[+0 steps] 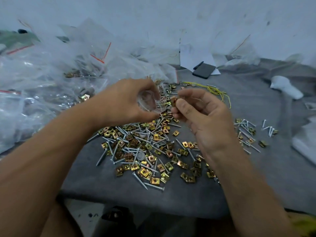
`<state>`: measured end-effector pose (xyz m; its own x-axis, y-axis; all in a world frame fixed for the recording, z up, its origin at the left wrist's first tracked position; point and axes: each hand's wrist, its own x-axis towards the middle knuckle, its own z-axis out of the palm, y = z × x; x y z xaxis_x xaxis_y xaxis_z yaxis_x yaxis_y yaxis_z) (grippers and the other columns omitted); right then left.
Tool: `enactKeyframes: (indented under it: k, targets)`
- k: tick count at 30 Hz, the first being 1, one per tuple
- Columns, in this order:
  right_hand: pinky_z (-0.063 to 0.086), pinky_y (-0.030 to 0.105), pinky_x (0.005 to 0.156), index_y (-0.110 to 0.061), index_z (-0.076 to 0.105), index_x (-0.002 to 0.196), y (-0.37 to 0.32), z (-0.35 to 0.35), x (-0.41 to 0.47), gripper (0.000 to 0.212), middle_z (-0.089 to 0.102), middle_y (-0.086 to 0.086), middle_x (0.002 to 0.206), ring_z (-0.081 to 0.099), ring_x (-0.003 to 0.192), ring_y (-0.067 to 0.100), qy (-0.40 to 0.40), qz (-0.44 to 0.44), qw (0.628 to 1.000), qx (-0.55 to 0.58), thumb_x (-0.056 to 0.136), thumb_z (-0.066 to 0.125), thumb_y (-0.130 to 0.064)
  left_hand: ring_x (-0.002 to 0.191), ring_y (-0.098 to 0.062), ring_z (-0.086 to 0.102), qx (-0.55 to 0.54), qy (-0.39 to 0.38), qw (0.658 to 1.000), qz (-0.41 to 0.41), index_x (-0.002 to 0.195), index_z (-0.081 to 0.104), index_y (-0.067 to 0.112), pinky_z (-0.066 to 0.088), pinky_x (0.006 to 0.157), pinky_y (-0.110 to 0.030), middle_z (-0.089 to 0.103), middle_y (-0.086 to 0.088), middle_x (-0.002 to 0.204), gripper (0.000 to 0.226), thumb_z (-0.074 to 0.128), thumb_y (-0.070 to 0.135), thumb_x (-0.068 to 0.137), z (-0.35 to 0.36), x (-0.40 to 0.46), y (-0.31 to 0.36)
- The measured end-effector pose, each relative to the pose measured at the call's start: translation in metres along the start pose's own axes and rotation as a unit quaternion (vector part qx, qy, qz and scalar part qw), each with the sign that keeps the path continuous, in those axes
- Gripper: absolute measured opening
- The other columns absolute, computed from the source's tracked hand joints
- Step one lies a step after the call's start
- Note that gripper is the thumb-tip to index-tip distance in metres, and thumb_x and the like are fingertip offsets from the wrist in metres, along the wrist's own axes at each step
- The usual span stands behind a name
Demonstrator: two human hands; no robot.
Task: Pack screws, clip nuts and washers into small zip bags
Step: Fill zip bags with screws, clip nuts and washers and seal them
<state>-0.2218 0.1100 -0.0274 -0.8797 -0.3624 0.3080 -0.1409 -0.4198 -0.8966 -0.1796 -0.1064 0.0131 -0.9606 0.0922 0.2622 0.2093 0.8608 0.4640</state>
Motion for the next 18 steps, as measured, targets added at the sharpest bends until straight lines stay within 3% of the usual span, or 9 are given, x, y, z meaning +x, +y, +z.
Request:
enactKeyframes:
  k: [7, 12, 18]
  targets:
    - [0.063, 0.035, 0.085, -0.005, 0.067, 0.110, -0.0065, -0.0022, -0.0022, 0.028, 0.077, 0.009, 0.095, 0.076, 0.091, 0.027, -0.018, -0.095, 0.986, -0.139, 0.086, 0.080, 0.000, 0.099, 0.003, 0.067, 0.003, -0.009, 1.000, 0.002, 0.112, 0.068, 0.033, 0.054, 0.096, -0.033, 0.076, 0.019, 0.098, 0.041, 0.090, 0.041, 0.079, 0.0020, 0.0030, 0.0000]
    - [0.062, 0.035, 0.086, -0.003, 0.068, 0.108, -0.0068, 0.0022, -0.0047, 0.027, 0.077, 0.010, 0.097, 0.076, 0.093, 0.026, -0.033, -0.117, 0.982, -0.142, 0.085, 0.081, 0.003, 0.102, 0.017, 0.059, 0.011, -0.006, 1.000, 0.004, 0.112, 0.067, 0.036, 0.042, 0.081, -0.001, 0.071, 0.026, 0.095, 0.041, 0.090, 0.042, 0.079, 0.0030, 0.0035, -0.0026]
    - [0.061, 0.029, 0.084, -0.001, 0.073, 0.101, -0.0053, 0.0025, -0.0036, 0.023, 0.079, 0.009, 0.095, 0.077, 0.092, 0.022, -0.045, -0.153, 0.976, -0.145, 0.081, 0.083, 0.006, 0.101, 0.013, 0.062, 0.009, -0.013, 1.000, 0.004, 0.112, 0.067, 0.036, 0.046, 0.090, -0.011, 0.074, 0.023, 0.098, 0.040, 0.089, 0.042, 0.079, 0.0016, 0.0026, -0.0025]
